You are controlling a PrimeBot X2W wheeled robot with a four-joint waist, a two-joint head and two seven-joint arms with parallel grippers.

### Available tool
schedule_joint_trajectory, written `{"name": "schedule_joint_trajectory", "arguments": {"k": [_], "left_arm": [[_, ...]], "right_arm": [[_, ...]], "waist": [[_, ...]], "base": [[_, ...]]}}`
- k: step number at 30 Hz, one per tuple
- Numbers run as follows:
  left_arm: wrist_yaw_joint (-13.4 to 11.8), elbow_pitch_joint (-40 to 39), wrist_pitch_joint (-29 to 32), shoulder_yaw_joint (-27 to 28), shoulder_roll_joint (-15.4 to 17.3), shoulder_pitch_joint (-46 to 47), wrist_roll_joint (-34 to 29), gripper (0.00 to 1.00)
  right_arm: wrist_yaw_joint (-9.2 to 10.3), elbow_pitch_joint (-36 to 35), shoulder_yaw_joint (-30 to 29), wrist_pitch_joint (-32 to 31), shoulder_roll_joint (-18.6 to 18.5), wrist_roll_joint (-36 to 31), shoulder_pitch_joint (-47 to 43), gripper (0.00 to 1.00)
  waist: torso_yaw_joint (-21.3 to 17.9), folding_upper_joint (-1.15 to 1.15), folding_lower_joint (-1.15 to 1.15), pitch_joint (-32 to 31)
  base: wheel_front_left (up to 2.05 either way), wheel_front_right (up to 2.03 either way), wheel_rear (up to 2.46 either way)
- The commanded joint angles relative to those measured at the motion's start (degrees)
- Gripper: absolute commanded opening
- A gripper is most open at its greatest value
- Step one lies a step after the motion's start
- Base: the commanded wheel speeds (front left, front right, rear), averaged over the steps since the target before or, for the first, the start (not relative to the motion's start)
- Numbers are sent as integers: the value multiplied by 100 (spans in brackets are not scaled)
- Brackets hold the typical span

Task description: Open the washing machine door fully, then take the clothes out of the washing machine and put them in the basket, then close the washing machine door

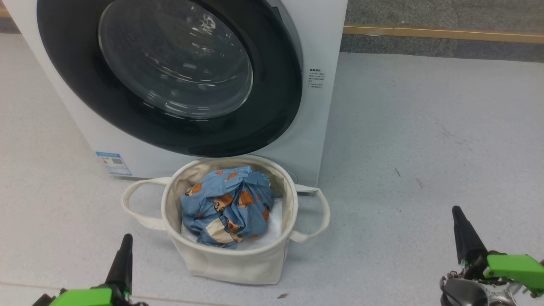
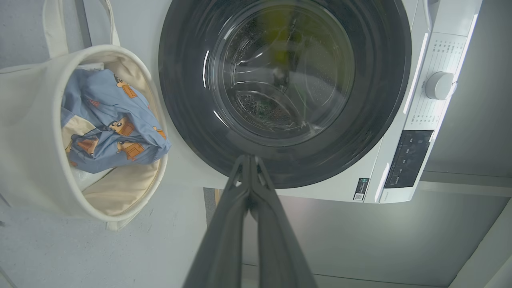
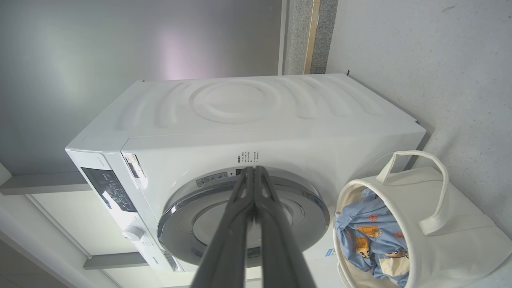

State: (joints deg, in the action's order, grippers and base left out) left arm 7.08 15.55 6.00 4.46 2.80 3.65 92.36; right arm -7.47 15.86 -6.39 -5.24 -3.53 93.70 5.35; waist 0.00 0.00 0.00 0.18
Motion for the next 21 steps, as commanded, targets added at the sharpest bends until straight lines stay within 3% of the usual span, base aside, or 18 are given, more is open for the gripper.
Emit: {"name": "schedule_joint_trajectory", "arguments": {"k": [1, 21], "left_arm": [[41, -151, 38, 194, 21, 253, -9, 0], [41, -151, 42, 199, 18, 253, -13, 0]], "right_arm": [[-2, -189, 92, -41, -12, -66, 74, 0], [-2, -188, 66, -62, 6, -88, 76, 0]], "waist": [[0, 0, 0, 0], [0, 0, 0, 0]], "base": [[0, 0, 0], [0, 0, 0]]}}
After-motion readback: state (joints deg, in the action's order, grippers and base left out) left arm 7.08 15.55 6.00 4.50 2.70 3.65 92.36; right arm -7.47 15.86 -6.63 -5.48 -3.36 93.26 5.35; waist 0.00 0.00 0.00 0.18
